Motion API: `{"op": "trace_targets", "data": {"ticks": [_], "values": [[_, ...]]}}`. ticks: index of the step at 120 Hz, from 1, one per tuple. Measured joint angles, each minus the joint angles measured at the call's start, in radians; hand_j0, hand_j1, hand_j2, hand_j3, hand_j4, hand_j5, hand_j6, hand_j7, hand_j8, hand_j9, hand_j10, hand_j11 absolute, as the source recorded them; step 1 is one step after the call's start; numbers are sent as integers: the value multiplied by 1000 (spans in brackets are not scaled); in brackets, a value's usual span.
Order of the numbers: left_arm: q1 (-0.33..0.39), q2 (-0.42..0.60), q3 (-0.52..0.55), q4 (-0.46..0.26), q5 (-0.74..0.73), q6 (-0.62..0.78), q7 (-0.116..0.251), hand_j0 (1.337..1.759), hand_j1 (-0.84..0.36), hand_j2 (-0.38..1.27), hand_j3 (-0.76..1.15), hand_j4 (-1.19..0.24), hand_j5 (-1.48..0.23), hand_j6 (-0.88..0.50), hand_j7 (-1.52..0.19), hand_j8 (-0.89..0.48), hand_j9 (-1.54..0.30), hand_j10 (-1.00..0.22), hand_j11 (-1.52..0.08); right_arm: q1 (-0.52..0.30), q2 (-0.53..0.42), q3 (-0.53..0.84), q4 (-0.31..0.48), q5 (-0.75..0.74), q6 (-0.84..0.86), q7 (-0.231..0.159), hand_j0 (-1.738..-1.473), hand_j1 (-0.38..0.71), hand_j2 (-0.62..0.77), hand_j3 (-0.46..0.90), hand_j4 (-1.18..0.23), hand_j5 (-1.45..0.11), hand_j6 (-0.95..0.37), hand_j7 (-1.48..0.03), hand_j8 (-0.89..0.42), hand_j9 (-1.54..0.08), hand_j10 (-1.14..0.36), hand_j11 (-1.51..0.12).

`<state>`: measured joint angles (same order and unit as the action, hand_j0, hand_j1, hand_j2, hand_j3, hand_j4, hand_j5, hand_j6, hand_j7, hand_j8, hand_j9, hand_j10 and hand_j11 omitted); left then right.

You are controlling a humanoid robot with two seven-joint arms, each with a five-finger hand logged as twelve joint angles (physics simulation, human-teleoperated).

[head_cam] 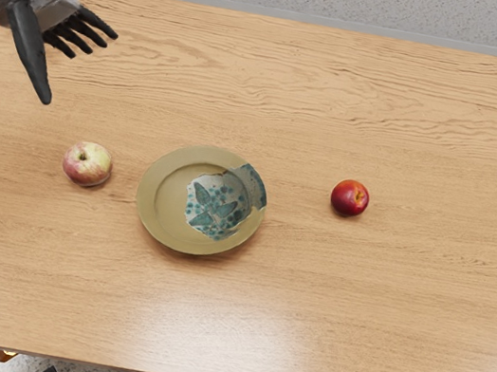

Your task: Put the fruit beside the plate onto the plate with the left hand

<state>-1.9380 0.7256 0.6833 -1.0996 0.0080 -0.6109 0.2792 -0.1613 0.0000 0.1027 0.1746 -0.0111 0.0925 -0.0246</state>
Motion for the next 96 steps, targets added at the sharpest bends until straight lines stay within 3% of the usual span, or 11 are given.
{"op": "trace_targets", "data": {"ticks": [34, 42, 57, 67, 81, 96], "values": [[42, 6, -26, 6, 4, 0, 0, 1658, 312, 6, 0, -32, -40, -32, -40, -32, -40, -31, -40, 0, 0, 0, 0, 5, 0, 0, -1658, -331, -3, 0, -15, -19, -15, -19, -15, -19, -15, -19], [73, -61, -13, 50, 2, 0, -1, 1658, 316, 5, 0, -29, -36, -29, -36, -29, -36, -28, -36, 0, 0, 0, 0, 5, 0, 0, -1658, -331, -3, 0, -15, -19, -15, -19, -15, -19, -15, -19], [-134, -325, 223, 87, -42, 0, -2, 1658, 328, 3, 0, -18, -23, -19, -23, -18, -23, -18, -23, 0, 0, 0, 0, 5, 0, 0, -1658, -331, -3, 0, -15, -19, -15, -19, -15, -19, -15, -19], [-195, -466, 396, 47, -87, 0, -3, 1658, 333, 3, 0, -14, -18, -14, -18, -14, -18, -14, -18, 0, 0, 0, 0, 5, 0, 0, -1658, -331, -3, 0, -15, -19, -15, -19, -15, -19, -15, -19], [-213, -709, 579, -78, -254, 165, -3, 1658, 337, 2, 0, -10, -13, -11, -13, -10, -13, -10, -13, 0, 0, 0, 0, 5, 0, 0, -1658, -331, -3, 0, -15, -19, -15, -19, -15, -19, -15, -19], [-196, -726, 652, -165, -466, 490, -3, 1658, 340, 1, 0, -8, -10, -8, -10, -8, -10, -8, -10, 0, 0, 0, 0, 5, 0, 0, -1658, -331, -3, 0, -15, -19, -15, -19, -15, -19, -15, -19]]}}
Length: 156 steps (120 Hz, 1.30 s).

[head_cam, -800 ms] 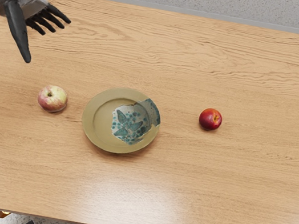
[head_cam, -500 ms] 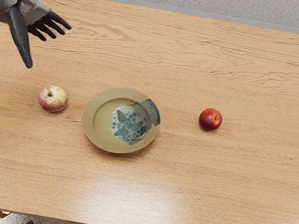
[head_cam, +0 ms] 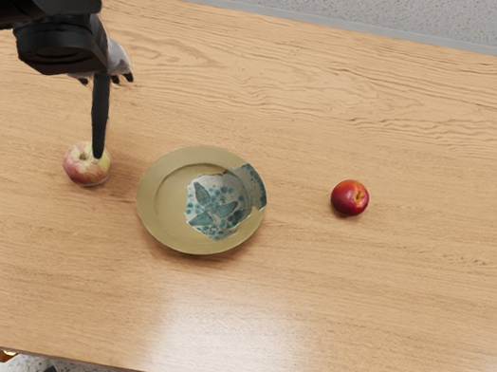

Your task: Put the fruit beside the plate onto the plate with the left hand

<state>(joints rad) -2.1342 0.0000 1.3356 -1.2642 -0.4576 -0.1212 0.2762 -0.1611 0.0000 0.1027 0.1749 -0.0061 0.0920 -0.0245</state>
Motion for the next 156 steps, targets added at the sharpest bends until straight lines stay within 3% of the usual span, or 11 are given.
{"op": "trace_targets", "data": {"ticks": [9, 18, 45, 66, 82, 107, 115, 156], "values": [[18, 0, 17, -59, -80, 203, -1, 1658, 341, 1, 0, -7, -9, -7, -9, -7, -9, -7, -9, 0, 0, 0, 0, 0, 0, 0, -1658, -331, -3, 0, -15, -19, -15, -19, -15, -19, -15, -19], [20, 0, 20, -108, -115, 317, -1, 1658, 342, 1, 0, -7, -8, -7, -8, -7, -8, -6, -8, 0, 0, 0, 0, 0, 0, 0, -1658, -331, -3, 0, -15, -19, -15, -19, -15, -19, -15, -19], [61, 0, -54, -215, -82, 390, 4, 1658, 343, 1, 0, -6, -7, -6, -7, -6, -7, -6, -7, 0, 0, 0, 0, 0, 0, 0, -1658, -331, -3, 0, -15, -19, -15, -19, -15, -19, -15, -19], [86, 0, -68, -221, -61, 417, 4, 1658, 324, 4, 0, -22, -28, -22, -28, -22, -28, -22, -28, 0, 0, 0, 0, 0, 0, 0, -1658, -331, -3, 0, -15, -19, -15, -19, -15, -19, -15, -19], [167, 0, -69, -208, -57, 510, 2, 1658, 267, 14, 0, -69, -89, -69, -89, -69, -89, -69, -89, 0, 0, 0, 0, 0, 0, 0, -1658, -331, -3, 0, -15, -19, -15, -19, -15, -19, -15, -19], [179, 0, -69, -190, -56, 595, 1, 1658, 189, 27, 0, -134, -173, -134, -173, -134, -173, -133, -173, 0, 0, 0, 0, 0, 0, 0, -1658, -331, -3, 0, -15, -19, -15, -19, -15, -19, -15, -19], [234, 0, -77, -189, -48, 605, 0, 1658, 174, 29, 0, -147, -190, -147, -190, -147, -190, -146, -190, 0, 0, 0, 0, 0, 0, 0, -1658, -331, -3, 0, -15, -19, -15, -19, -15, -19, -15, -19], [266, 0, -84, -176, -25, 626, -4, 1658, 97, 42, 0, -211, -274, -211, -274, -211, -273, -211, -273, 0, 0, 0, 0, 0, 0, 0, -1658, -331, -3, 0, -15, -19, -15, -19, -15, -19, -15, -19]]}}
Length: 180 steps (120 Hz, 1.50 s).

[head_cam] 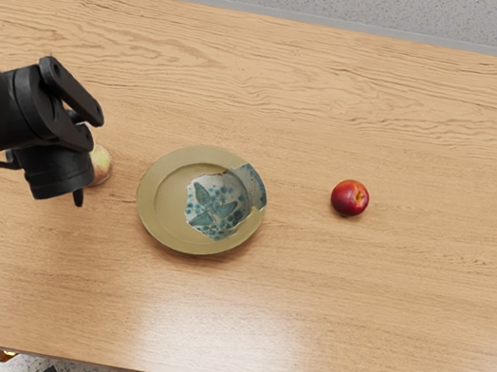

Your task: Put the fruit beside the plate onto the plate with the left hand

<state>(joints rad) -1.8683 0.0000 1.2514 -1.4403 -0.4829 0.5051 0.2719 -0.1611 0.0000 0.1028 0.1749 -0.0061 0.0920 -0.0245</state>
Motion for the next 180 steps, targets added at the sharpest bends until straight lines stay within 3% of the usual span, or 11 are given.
{"op": "trace_targets", "data": {"ticks": [47, 120, 180], "values": [[-17, 0, -37, 19, 47, 3, -3, 1658, 92, 43, 0, -214, -278, -215, -278, -214, -278, -214, -278, 0, 0, 0, 0, 0, 0, 0, -1658, -331, -3, 0, -15, -19, -15, -19, -15, -19, -15, -19], [29, 0, -59, 49, 88, 27, -3, 1658, 17, 56, 0, -277, -360, -278, -360, -278, -360, -277, -360, 0, 0, 0, 0, 0, 0, 0, -1658, -331, -3, 0, -15, -19, -15, -19, -15, -19, -15, -19], [57, 0, -88, 34, 86, 96, -3, 1658, 7, 57, 0, -286, -371, -286, -371, -286, -371, -286, -371, 0, 0, 0, 0, 0, 0, 0, -1658, -331, -3, 0, -15, -19, -15, -19, -15, -19, -15, -19]]}}
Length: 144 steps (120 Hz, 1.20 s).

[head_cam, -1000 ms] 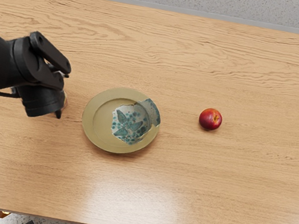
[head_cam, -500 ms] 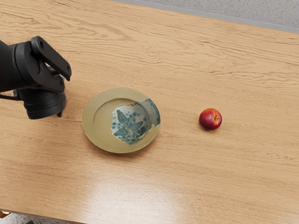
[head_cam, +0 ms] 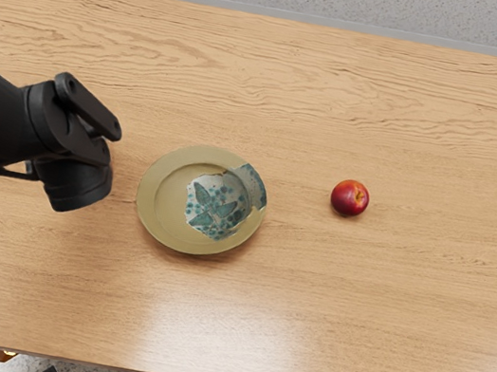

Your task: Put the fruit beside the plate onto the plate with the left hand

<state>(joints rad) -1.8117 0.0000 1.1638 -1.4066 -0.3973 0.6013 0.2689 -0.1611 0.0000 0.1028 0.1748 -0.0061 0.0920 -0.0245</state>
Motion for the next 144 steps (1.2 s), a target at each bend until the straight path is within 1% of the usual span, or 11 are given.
{"op": "trace_targets", "data": {"ticks": [28, 41, 51, 56, 60, 70, 76, 90, 118, 133, 144], "values": [[6, 0, -1, 0, 0, 3, 0, 1658, -10, 60, 0, -300, -390, -300, -390, -300, -390, -300, -390, 0, 0, 0, 0, 0, 0, 0, -1658, -331, -3, 0, -15, -19, -15, -19, -15, -19, -15, -19], [12, 0, -2, 0, -4, -22, 1, 1658, -231, 79, 0, -493, -621, -494, -621, -387, -628, -461, -632, 0, 0, 0, 0, 0, 0, 0, -1658, -331, -3, 0, -15, -19, -15, -19, -15, -19, -15, -19], [9, 0, -2, 0, -7, -47, 1, 1653, -314, 111, 0, -638, -771, -359, -788, -250, -804, -334, -821, 0, 0, 0, 0, 0, 0, 0, -1658, -331, -3, 0, -15, -19, -15, -19, -15, -19, -15, -19], [3, 0, -2, 0, -11, -56, 1, 1651, -375, 271, 0, -673, -851, -304, -866, -193, -880, -291, -896, 0, 0, 0, 0, 0, 0, 0, -1658, -331, -3, 0, -15, -19, -15, -19, -15, -19, -15, -19], [-5, 0, -4, -1, -15, -66, 1, 1649, -394, 308, 0, -694, -910, -279, -922, -149, -930, -262, -945, 0, 0, 0, 0, 0, 0, 0, -1658, -331, -3, 0, -15, -19, -15, -19, -15, -19, -15, -19], [-48, 0, -6, -4, -20, -135, 1, 1645, -421, 356, 0, -699, -1020, -228, -1025, -86, -1009, -248, -1041, 0, 0, 0, 0, 0, 0, 0, -1658, -331, -3, 0, -15, -19, -15, -19, -15, -19, -15, -19], [-88, 0, -7, -7, -24, -199, 1, 1642, -455, 485, 0, -723, -1058, -206, -1055, -87, -1052, -247, -1085, 0, 0, 0, 0, 0, 0, 0, -1658, -331, -3, 0, -15, -19, -15, -19, -15, -19, -15, -19], [-168, 0, 0, -12, -40, -389, 5, 1635, -444, 316, 0, -770, -1120, -164, -1134, -19, -1126, -212, -1157, 0, 0, 0, 0, 0, 0, 0, -1658, -331, -3, 0, -15, -19, -15, -19, -15, -19, -15, -19], [-213, 0, 56, -26, -71, -498, 31, 1628, -470, 396, 0, -778, -1256, -107, -1245, 36, -1195, -184, -1211, 0, 0, 0, 0, 0, 0, 0, -1658, -331, -3, 0, -15, -19, -15, -19, -15, -19, -15, -19], [-299, 85, 60, -53, -73, -574, 36, 1628, -462, 398, 0, -771, -1307, -110, -1281, 41, -1209, -189, -1215, 0, 0, 0, 0, 0, 0, 0, -1658, -331, -3, 0, -15, -19, -15, -19, -15, -19, -15, -19], [-311, 156, 10, -60, -70, -651, 36, 1628, -470, 404, 0, -772, -1324, -97, -1287, 38, -1205, -177, -1215, 0, 0, 0, 0, 0, 0, 0, -1658, -331, -3, 0, -15, -19, -15, -19, -15, -19, -15, -19]]}}
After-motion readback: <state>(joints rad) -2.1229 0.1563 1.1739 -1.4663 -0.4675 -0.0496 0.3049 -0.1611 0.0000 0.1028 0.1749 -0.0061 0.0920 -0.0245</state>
